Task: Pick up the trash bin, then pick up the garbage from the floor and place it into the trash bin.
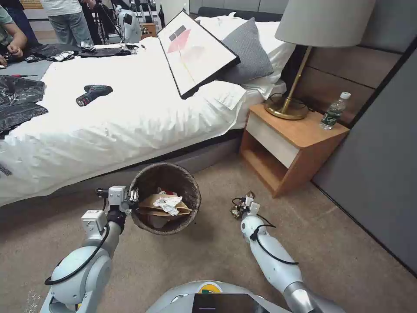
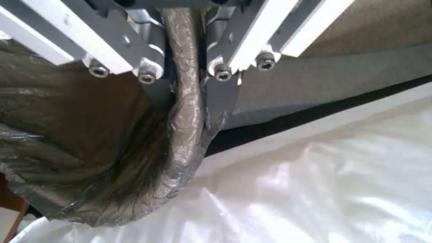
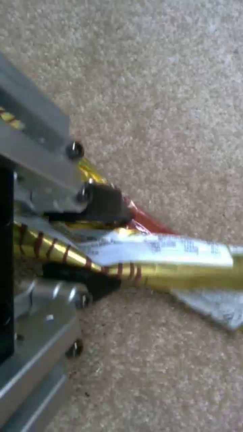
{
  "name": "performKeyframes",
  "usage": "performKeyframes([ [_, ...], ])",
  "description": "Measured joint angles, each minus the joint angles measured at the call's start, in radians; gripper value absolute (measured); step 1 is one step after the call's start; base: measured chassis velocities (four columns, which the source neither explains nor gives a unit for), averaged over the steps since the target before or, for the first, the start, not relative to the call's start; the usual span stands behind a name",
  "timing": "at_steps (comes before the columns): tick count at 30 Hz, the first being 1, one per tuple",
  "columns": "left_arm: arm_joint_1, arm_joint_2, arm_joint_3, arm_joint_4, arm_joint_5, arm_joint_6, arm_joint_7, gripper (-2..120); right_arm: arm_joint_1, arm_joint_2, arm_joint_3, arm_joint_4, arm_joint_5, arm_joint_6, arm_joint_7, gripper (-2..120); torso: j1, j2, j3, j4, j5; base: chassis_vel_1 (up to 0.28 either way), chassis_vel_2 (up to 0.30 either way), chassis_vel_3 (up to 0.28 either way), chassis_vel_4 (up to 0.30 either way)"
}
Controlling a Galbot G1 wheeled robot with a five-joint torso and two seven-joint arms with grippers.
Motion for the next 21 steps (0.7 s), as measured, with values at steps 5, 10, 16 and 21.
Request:
performKeyframes([
  [5,0.0,0.0,0.001,0.0,0.0,0.0,0.0,5,0.0,-0.002,0.0,-0.008,-0.007,0.016,0.0,0,0.0,0.0,0.0,0.0,0.0001,0.0,0.0,0.0,0.0],
  [10,0.003,0.0,0.002,-0.001,0.0,-0.001,-0.001,5,-0.027,-0.023,-0.003,0.06,-0.017,0.017,0.007,0,0.0,0.0,0.0,-0.0002,0.0,0.0,0.0,0.0,0.0],
  [16,0.006,0.003,0.0,-0.005,-0.002,-0.001,-0.002,5,-0.094,-0.114,-0.043,0.266,-0.037,0.013,0.026,0,0.0,0.0,0.0,-0.0003,-0.0001,0.0,0.0,0.0,0.0],
  [21,0.008,0.002,-0.001,-0.007,-0.003,0.0,-0.002,5,-0.137,-0.186,-0.064,0.433,-0.046,-0.003,0.033,0,0.0,0.0,0.0,-0.0003,-0.0005,0.0,0.0,0.0,0.0],
])
